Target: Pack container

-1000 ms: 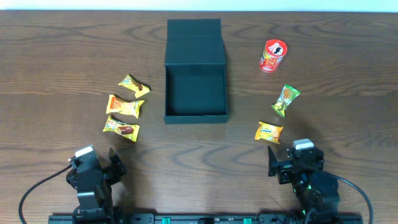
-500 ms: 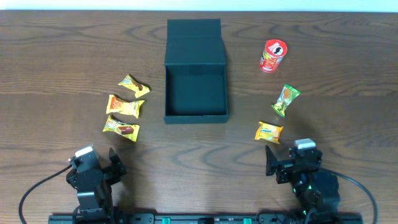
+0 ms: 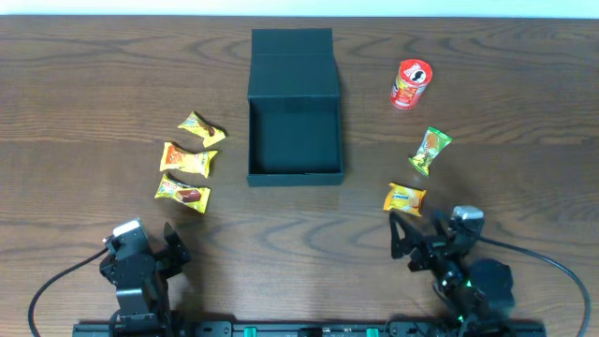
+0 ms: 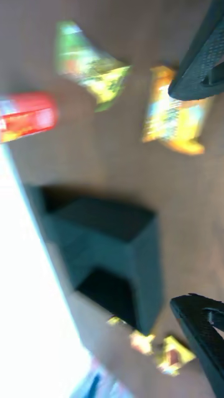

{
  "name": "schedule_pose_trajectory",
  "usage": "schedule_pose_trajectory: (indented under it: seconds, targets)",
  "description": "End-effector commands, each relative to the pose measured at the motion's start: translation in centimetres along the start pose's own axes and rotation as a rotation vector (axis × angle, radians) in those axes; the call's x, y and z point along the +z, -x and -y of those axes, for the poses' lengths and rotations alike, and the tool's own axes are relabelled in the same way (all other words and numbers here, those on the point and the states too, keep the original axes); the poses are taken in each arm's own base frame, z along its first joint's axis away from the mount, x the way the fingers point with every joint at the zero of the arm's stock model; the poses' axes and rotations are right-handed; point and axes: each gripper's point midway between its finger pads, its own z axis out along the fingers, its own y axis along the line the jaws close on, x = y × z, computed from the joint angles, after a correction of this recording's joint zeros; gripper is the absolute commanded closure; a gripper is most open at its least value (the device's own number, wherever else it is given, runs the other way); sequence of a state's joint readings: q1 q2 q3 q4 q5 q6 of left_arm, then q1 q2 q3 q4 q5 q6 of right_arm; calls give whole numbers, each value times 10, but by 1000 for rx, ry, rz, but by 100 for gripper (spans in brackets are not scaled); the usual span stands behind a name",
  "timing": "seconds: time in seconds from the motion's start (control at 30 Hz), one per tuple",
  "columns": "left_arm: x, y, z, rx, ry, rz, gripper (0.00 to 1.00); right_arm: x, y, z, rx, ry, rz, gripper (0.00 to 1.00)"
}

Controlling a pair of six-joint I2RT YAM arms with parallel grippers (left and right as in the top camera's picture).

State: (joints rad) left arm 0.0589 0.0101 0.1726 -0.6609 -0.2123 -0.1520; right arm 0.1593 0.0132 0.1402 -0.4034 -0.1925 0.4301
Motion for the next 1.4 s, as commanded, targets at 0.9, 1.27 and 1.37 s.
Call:
schedule_pose_trajectory:
  seconds: [0.9, 1.27, 1.37]
  targets:
    - [2, -3, -2, 16, 10, -4, 5, 199, 139, 50, -220, -473, -292, 1]
    - [2, -3, -2, 16, 10, -4, 5, 257, 136, 105, -155, -541, -442, 1]
    - [2, -3, -2, 16, 10, -4, 4, 267, 123, 118, -130, -524, -464, 1]
